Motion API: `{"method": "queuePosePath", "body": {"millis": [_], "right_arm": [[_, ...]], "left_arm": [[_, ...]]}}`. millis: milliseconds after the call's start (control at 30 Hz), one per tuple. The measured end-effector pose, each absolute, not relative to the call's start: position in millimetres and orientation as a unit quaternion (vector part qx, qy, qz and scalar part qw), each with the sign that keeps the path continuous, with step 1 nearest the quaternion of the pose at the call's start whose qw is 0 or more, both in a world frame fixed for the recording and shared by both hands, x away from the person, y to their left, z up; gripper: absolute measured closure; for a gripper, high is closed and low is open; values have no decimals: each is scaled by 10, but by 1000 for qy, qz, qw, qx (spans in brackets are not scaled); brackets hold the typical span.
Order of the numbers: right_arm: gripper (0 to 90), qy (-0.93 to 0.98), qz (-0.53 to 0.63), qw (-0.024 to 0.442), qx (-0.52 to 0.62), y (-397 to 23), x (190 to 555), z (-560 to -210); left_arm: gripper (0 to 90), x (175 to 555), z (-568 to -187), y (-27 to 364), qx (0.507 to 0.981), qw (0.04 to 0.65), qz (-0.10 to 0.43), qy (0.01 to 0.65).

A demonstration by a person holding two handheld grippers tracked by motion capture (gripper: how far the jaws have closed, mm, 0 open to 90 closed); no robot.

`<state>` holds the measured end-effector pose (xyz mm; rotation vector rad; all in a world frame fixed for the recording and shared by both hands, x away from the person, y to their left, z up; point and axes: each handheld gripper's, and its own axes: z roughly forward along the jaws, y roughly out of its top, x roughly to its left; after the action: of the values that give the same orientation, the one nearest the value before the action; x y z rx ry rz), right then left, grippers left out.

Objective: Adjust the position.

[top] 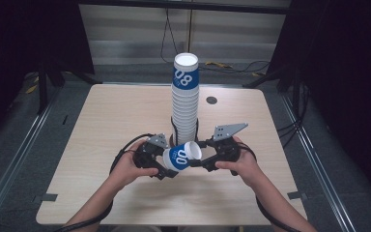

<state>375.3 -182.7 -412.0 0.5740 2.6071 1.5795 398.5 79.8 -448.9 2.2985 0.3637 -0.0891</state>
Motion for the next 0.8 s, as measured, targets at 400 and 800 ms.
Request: {"method": "queuePosePath", "body": {"millis": [400,800], "right_arm": [[294,833,520,17,190,-1850,3757,-4126],[294,833,520,15,190,-1855,3770,-4128]], "left_arm": [[146,4001,-4422,832,906,402,-18,130],[146,4004,-4413,792,909,401,-10,117]]}}
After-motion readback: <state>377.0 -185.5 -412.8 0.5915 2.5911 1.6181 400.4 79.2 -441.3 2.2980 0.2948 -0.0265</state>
